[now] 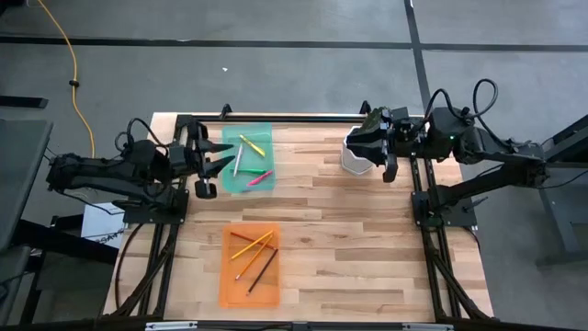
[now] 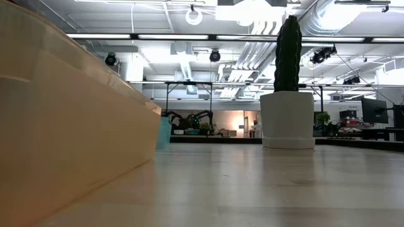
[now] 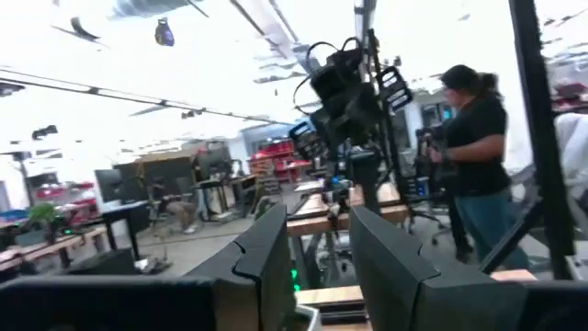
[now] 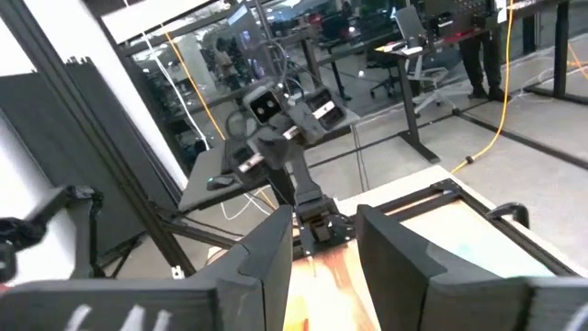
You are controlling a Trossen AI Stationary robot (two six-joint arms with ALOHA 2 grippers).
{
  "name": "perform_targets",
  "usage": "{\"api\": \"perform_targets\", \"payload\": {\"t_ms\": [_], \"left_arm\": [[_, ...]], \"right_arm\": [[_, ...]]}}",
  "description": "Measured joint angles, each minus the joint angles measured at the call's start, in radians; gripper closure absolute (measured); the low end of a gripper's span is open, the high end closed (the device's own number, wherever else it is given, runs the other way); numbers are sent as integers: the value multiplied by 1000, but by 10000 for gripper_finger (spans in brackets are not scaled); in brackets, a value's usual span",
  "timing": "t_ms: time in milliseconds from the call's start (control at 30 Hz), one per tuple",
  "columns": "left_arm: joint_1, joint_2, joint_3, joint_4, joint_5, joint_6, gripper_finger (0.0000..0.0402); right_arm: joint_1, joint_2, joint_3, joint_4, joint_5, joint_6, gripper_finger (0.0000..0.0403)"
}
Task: Sort pens & pencils
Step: Return to Home Position
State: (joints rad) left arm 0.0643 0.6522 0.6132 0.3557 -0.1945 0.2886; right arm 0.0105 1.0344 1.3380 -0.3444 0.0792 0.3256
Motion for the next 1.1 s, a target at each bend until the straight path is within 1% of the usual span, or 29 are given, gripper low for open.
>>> {"api": "perform_targets", "payload": {"t_ms": [100, 233, 333, 467, 567, 733, 933, 1100], "left_arm": [[1, -55, -70, 24, -6, -5, 294], [1, -134, -181, 141, -12, -5, 294], [1, -179, -261, 189, -11, -5, 294], [1, -196, -331, 221, 17, -9, 294], [1, -212, -387, 247, 18, -9, 294], [1, -214, -485, 373, 37, -29, 293], [1, -214, -561, 457, 52, -42, 293], [1, -214, -600, 498, 53, -26, 293]], "right_arm": [[0, 0, 0, -6, 0, 15, 289], [0, 0, 0, -13, 0, 34, 289], [0, 0, 0, -12, 18, 38, 289], [0, 0, 0, -11, 27, 72, 289], [0, 0, 0, -11, 34, 104, 289], [0, 0, 0, -7, 68, 120, 289], [0, 0, 0, 0, 70, 130, 289], [0, 0, 0, -3, 78, 139, 289]]}}
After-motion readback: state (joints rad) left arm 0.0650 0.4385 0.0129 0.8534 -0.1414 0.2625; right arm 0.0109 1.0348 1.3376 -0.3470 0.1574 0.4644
